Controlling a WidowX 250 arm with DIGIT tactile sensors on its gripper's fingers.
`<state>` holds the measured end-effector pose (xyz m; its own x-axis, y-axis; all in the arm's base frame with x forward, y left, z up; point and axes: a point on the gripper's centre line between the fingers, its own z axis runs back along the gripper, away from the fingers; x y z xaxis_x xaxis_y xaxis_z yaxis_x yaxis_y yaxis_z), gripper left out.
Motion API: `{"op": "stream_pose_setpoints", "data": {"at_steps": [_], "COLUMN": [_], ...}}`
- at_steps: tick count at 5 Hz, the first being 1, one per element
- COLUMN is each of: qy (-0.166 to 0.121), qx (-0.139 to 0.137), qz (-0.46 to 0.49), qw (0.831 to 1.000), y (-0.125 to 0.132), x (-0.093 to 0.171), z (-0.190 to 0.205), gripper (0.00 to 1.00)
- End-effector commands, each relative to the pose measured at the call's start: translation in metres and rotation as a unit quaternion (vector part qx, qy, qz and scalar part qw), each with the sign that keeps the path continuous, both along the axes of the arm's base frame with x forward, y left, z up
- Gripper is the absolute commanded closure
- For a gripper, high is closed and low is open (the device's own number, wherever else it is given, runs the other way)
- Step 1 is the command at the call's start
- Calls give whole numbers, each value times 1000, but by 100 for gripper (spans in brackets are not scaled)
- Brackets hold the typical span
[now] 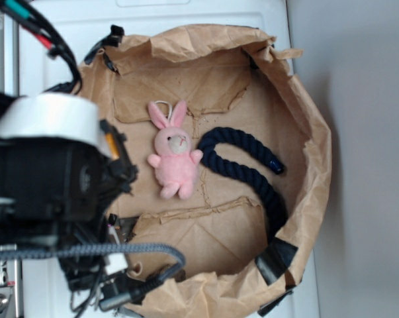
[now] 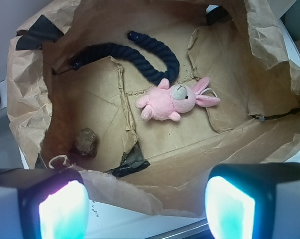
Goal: Grab the pink bunny.
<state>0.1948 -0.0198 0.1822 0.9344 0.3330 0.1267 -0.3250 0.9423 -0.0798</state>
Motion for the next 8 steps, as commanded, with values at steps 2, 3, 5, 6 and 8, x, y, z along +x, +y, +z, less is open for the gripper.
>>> {"op": "stream_pose_setpoints", "data": {"at_steps": [2,3,5,6,8], "qy": [-4,-1,-1,4,45], "qx": [-46,-39,-39,-23,-25], "qz": [45,50,50,139,170], "qw": [998,998,998,990,984], "y": [137,137,137,87,54], "x": [-17,-17,-17,-11,37], "z": [0,-1,-1,21,11], "gripper": [0,0,0,0,0]}}
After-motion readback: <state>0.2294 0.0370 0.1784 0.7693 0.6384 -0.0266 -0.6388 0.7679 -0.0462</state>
